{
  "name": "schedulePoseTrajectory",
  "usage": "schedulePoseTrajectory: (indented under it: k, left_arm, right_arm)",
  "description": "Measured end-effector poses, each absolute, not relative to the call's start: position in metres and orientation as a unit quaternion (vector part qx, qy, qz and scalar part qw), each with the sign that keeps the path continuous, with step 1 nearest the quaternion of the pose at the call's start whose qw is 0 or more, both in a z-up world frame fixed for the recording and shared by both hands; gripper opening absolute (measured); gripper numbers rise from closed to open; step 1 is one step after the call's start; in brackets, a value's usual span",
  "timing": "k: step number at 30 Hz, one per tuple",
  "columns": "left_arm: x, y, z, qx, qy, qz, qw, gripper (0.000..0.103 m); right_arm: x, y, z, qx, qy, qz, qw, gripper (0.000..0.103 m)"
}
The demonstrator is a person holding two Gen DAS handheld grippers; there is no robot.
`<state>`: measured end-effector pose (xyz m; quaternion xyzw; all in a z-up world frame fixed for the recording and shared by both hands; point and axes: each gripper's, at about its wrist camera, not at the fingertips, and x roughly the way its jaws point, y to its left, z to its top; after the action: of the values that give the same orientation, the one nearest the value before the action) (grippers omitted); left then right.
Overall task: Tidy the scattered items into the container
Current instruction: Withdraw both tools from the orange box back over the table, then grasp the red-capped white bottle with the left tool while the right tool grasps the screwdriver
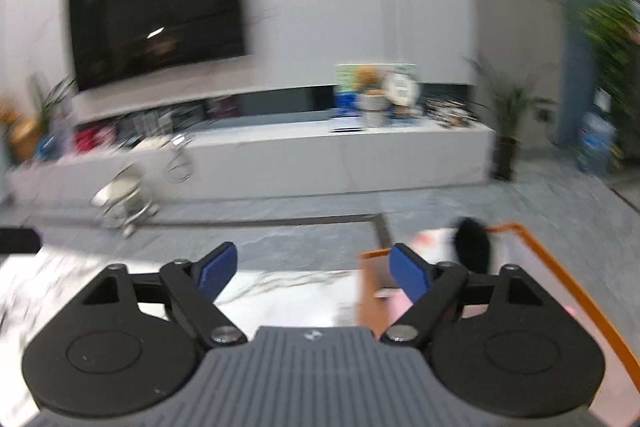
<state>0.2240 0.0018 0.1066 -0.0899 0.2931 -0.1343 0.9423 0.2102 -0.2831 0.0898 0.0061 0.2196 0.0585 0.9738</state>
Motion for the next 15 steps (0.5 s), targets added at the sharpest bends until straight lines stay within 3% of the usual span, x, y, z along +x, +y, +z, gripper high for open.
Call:
schedulePoseTrajectory:
  k: [1, 5, 15]
  left_arm:
    - [0.222, 0.013, 0.1, -0.099, 0.298, -0.126, 0.941, 0.072]
    - [0.216, 0.047, 0.074, -0.126, 0.32, -0.093, 0.934, 0.072]
    - [0.2, 0.067, 0.009, -0.07, 0.404, -0.091, 0.907, 0.075]
  right_arm:
    - [0.209, -0.273, 0.087, -0.012, 0.22, 0.081, 0.972, 0.074]
    - [0.202, -0.233, 0.069, -0.095, 0.228, 0.185, 0.951, 0.074]
    - [0.186, -0.178, 0.002, -0.212, 0.292, 0.376, 0.853, 0.072]
